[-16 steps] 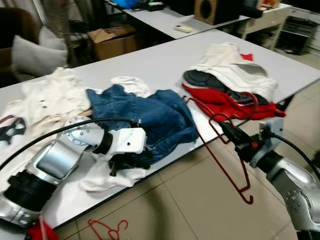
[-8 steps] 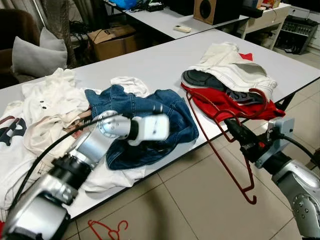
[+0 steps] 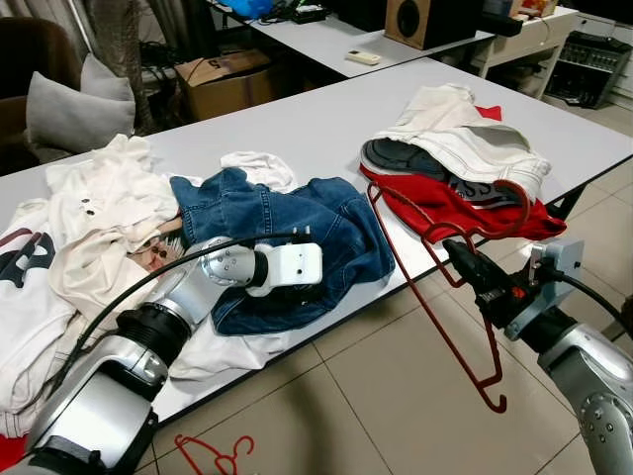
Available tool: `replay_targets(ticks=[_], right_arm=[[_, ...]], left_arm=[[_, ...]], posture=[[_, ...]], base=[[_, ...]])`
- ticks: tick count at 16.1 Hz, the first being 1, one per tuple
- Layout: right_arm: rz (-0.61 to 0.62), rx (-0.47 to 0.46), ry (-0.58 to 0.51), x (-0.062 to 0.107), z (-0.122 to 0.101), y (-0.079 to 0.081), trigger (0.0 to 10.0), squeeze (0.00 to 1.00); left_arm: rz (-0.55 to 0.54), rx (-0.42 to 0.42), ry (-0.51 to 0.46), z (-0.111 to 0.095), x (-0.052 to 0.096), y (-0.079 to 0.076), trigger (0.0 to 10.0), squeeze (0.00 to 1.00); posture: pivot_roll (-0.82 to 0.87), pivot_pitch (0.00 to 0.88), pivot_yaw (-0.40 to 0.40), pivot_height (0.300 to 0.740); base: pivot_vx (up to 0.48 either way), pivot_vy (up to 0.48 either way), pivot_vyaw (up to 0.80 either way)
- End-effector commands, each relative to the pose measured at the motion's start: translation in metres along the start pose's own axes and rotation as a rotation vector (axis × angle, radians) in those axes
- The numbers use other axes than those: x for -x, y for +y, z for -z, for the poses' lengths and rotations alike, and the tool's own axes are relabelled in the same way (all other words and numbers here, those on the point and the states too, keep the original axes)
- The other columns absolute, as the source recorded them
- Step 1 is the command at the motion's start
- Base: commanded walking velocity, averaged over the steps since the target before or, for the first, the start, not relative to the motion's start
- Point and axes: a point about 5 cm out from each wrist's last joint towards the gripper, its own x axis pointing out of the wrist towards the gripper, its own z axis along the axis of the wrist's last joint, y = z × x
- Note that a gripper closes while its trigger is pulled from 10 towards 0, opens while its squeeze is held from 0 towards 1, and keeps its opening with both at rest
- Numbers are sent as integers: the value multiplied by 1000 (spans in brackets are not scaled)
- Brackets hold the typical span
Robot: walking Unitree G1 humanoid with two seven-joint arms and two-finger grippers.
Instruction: Hang hanger
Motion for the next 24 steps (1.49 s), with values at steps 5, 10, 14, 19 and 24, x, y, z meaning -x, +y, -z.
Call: replay_targets(ticks=[5, 10, 14, 19, 24], right_arm=[[2, -3, -13, 3, -4, 3, 10000, 0], [6, -1, -11, 17, -6, 5, 10000, 0], [-13, 4, 3, 39, -8, 11, 10000, 0], [-197, -7, 58, 64, -12, 37, 10000, 0], [-139, 13, 141, 78, -4, 34, 10000, 0]], left_arm=[[7, 404, -96, 7, -5, 2, 5843, 0], [-70, 557, -97, 10, -8, 5, 0, 0], [-117, 642, -146, 9, -10, 2, 0, 0], [-195, 703, -227, 4, 5, 15, 0, 0], [-357, 452, -328, -14, 59, 50, 0, 0]], posture=[[-241, 0, 65, 740], [-236, 0, 59, 740], [-236, 0, 59, 740], [-243, 0, 71, 740], [-253, 0, 86, 740]], base=[[0, 0, 0], [0, 0, 0], [0, 0, 0], [0, 0, 0], [0, 0, 0]])
